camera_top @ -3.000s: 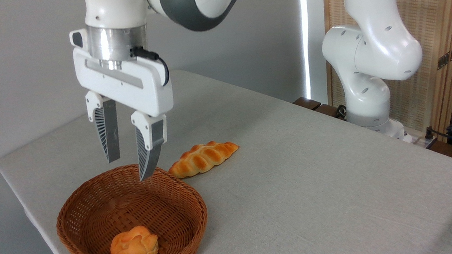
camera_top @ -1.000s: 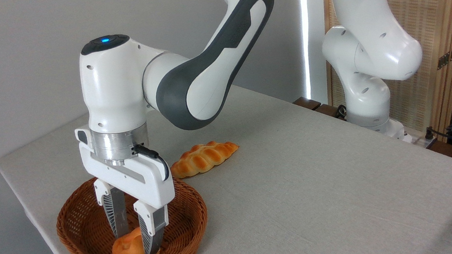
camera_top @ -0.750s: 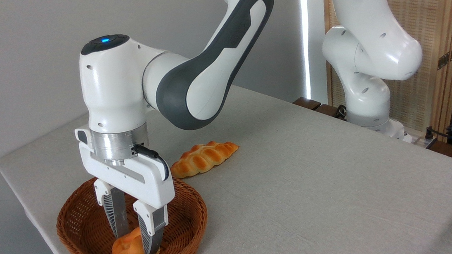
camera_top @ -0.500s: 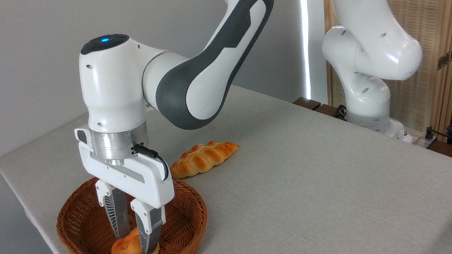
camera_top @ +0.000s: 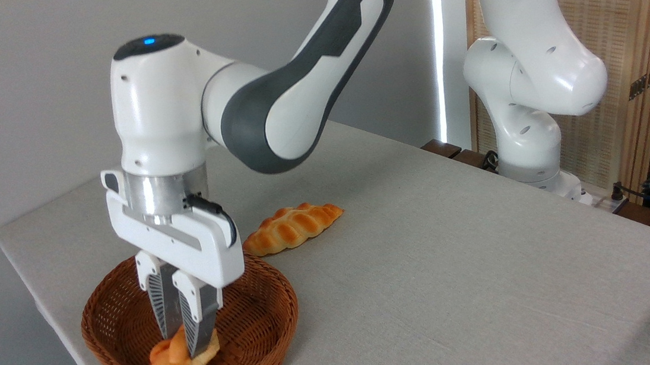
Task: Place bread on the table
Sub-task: 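Lift the orange bun out of the basket and carry it beside the braided roll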
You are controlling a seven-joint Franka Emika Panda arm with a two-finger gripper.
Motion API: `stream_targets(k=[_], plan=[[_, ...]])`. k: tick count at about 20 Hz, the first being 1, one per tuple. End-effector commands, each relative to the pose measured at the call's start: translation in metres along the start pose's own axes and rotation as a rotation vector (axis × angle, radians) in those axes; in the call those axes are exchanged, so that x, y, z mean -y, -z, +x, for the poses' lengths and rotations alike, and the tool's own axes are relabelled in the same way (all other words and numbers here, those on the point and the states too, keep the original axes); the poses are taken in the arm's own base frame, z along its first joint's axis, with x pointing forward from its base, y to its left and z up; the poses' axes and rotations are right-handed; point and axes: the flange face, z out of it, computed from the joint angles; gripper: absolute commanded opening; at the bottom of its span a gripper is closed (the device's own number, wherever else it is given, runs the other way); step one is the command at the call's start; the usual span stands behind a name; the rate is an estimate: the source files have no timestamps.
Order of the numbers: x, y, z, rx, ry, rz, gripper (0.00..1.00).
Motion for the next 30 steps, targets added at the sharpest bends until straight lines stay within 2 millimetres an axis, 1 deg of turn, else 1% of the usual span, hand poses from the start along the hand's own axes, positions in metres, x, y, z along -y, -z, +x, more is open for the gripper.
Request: stream_targets(k=[1,4,6,9,13,15,18,20,22,23,24,25,26,27,28,29,30], plan=[[-0.008,0.043,0.003,-0.044,-0.003,0.017,0.41],[-0.015,0.066,-0.001,-0.023,-0.006,-0.002,0.44],[-0.026,0.081,-0.005,0.012,-0.022,-0.026,0.45],[-0.035,0.107,-0.017,0.072,-0.030,-0.058,0.46],[-0.047,0.132,-0.038,0.127,-0.023,-0.108,0.47],[-0.054,0.135,-0.052,0.178,-0.026,-0.135,0.48],[-0.064,0.134,-0.070,0.250,-0.036,-0.174,0.50],[-0.071,0.131,-0.083,0.296,-0.055,-0.201,0.52],[-0.080,0.125,-0.100,0.338,-0.070,-0.227,0.52],[-0.082,0.121,-0.106,0.348,-0.081,-0.236,0.53],[-0.083,0.118,-0.109,0.358,-0.080,-0.243,0.56],[-0.084,0.114,-0.112,0.371,-0.080,-0.251,0.57],[-0.087,0.110,-0.114,0.389,-0.086,-0.262,0.63],[-0.090,0.106,-0.115,0.399,-0.092,-0.268,0.90],[-0.095,0.104,-0.114,0.399,-0.098,-0.273,1.00],[-0.102,0.104,-0.110,0.390,-0.108,-0.290,1.00],[-0.106,0.103,-0.107,0.380,-0.105,-0.302,1.00]])
